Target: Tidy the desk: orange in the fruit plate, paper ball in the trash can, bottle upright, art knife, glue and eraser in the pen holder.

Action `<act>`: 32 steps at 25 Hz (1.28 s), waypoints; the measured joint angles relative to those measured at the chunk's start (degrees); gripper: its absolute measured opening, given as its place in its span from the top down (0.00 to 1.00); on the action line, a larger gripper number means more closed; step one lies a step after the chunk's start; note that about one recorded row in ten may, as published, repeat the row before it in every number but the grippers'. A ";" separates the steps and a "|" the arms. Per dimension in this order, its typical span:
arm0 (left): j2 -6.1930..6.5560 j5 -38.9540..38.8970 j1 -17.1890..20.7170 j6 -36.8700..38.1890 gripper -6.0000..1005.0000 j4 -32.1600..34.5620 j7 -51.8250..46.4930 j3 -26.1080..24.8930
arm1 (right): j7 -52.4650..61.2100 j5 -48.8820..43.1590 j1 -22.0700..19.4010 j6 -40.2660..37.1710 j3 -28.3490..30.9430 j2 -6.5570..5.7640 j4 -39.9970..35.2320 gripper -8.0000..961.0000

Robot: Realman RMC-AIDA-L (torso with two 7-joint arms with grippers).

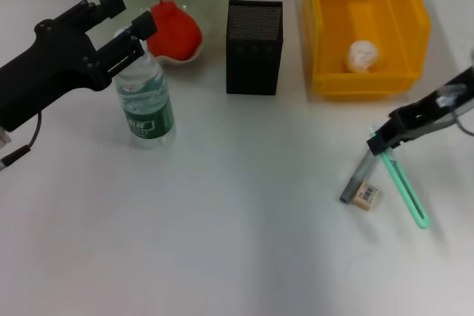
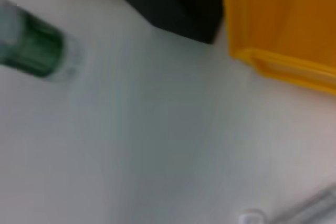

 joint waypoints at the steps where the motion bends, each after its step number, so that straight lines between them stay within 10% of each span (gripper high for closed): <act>1: 0.02 -0.15 -0.11 0.01 0.40 0.00 0.00 0.00 | -1.99 2.01 -0.41 -1.31 2.57 -0.32 0.06 0.81; 12: 0.02 -0.53 -1.56 0.02 0.40 -2.28 -0.08 -0.79 | -42.75 52.35 -7.92 -1.40 26.14 -5.11 28.10 0.81; 20: -0.09 -0.66 -3.21 0.45 0.40 -4.61 -0.01 -0.81 | -73.32 68.35 -4.57 10.12 26.37 1.48 38.82 0.81; 32: -0.14 -1.64 -2.14 3.47 0.40 -5.29 0.02 -1.34 | -88.91 68.66 6.24 30.99 20.59 1.81 48.42 0.77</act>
